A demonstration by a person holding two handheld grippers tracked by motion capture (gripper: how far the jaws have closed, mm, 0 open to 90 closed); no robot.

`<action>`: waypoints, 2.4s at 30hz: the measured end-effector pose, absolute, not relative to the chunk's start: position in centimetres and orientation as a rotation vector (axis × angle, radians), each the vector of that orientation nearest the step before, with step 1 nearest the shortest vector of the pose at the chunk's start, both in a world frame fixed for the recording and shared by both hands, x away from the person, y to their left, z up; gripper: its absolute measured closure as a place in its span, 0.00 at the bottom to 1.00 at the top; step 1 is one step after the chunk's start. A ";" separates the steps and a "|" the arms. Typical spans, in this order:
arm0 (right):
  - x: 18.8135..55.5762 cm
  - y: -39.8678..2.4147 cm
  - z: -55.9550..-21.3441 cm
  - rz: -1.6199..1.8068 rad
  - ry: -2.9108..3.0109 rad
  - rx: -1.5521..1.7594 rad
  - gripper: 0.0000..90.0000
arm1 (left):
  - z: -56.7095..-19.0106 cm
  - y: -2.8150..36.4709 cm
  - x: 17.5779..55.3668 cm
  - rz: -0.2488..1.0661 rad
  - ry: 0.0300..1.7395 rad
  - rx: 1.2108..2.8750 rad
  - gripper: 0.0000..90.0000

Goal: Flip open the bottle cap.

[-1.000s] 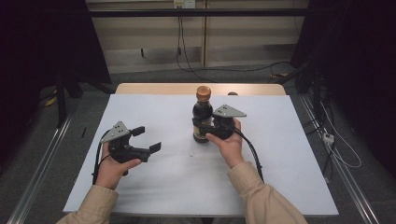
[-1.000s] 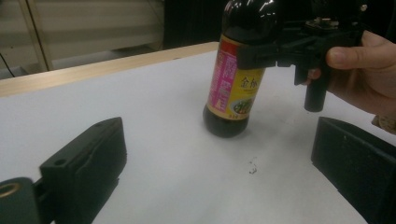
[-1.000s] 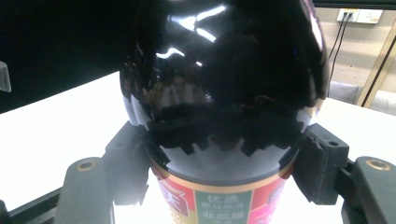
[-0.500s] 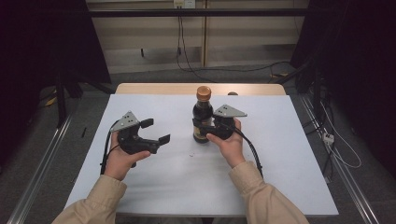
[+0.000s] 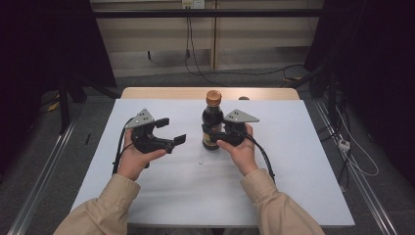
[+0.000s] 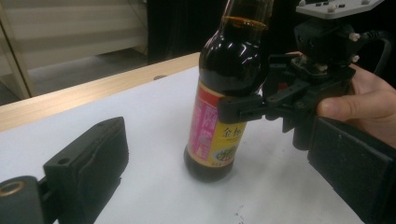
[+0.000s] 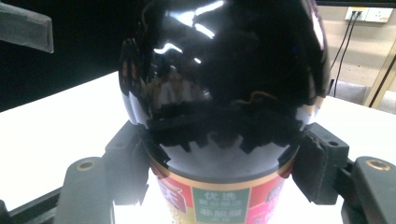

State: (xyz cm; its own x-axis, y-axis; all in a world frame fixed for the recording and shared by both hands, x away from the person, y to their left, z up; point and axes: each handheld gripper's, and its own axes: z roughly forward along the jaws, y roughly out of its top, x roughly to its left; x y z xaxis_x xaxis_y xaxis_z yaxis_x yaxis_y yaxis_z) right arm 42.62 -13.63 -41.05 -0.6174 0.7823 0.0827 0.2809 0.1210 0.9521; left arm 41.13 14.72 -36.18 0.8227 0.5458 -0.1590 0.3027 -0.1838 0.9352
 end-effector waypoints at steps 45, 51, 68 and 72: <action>42.9 -14.1 -41.1 1.532 2.000 0.964 0.34 | -32.4 10.8 43.7 0.310 0.506 1.835 0.35; 42.9 -14.0 -41.2 1.532 1.995 0.970 0.34 | -31.7 10.7 44.1 0.355 0.520 1.827 0.49; 42.9 -14.0 -41.2 1.532 1.990 0.978 0.34 | -31.1 10.2 45.2 0.289 0.562 1.824 0.71; 42.9 -14.0 -41.2 1.533 1.989 0.978 0.34 | -30.7 10.1 45.4 0.259 0.552 1.816 0.80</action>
State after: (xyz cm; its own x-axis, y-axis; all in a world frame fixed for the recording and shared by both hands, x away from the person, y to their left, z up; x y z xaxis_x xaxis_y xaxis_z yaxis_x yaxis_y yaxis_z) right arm 42.87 -14.02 -41.17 -0.6512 0.7554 0.0737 0.2638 0.1342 0.9552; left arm 45.38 10.10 -30.69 0.8643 0.4929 -0.1002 0.2386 -0.2264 0.9444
